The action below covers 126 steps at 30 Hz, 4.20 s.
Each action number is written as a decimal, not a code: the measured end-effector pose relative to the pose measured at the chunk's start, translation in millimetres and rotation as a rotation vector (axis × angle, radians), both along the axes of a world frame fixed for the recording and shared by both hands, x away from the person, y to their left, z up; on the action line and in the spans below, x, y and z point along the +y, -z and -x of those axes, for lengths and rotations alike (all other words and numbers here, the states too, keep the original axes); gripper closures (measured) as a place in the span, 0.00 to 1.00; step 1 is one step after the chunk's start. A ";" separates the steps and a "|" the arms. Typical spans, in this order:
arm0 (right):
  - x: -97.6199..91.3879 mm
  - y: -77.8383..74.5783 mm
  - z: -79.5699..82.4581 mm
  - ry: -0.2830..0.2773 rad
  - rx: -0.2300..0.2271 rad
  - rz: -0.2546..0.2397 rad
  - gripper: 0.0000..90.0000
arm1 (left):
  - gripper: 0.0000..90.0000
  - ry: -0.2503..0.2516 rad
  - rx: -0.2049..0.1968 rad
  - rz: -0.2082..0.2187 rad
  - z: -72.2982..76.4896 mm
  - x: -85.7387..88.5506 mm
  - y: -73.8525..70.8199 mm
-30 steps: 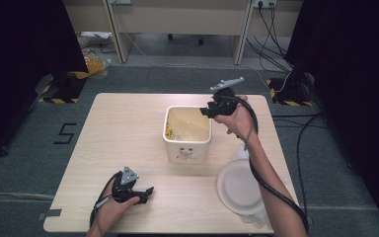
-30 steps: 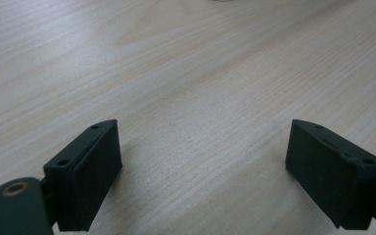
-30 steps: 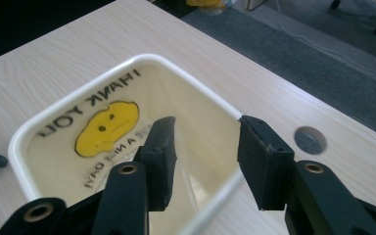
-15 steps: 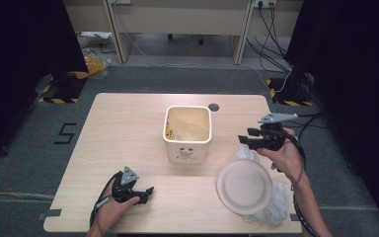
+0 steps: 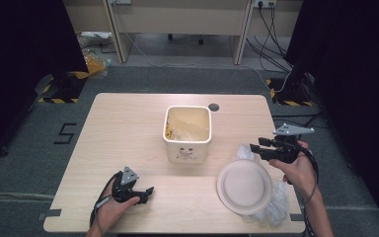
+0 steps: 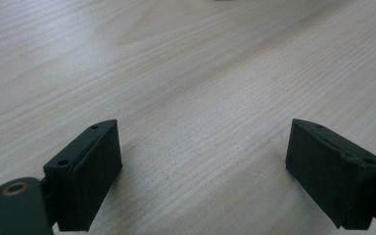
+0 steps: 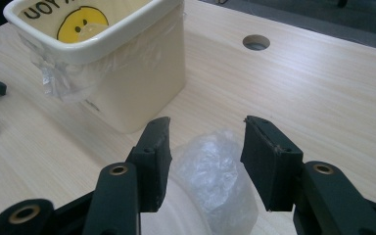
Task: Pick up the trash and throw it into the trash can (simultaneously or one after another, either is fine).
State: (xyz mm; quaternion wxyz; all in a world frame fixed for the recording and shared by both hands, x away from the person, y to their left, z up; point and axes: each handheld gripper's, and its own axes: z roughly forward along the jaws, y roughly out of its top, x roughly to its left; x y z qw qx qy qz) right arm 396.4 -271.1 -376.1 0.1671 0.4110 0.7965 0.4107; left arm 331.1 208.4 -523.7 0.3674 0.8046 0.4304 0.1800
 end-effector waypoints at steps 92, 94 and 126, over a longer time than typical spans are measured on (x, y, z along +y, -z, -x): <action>-30.8 75.7 64.4 0.042 0.105 -0.220 0.62 | 0.16 0.319 -0.012 -0.011 -9.7 -216.7 -4.4; -29.7 74.5 64.5 0.045 0.104 -0.232 0.64 | 0.16 0.320 -0.013 -0.012 -9.6 -216.7 -4.4; 4.2 46.2 62.5 -0.158 0.060 -0.464 0.90 | 0.19 0.084 -0.053 0.030 7.5 -36.3 -10.1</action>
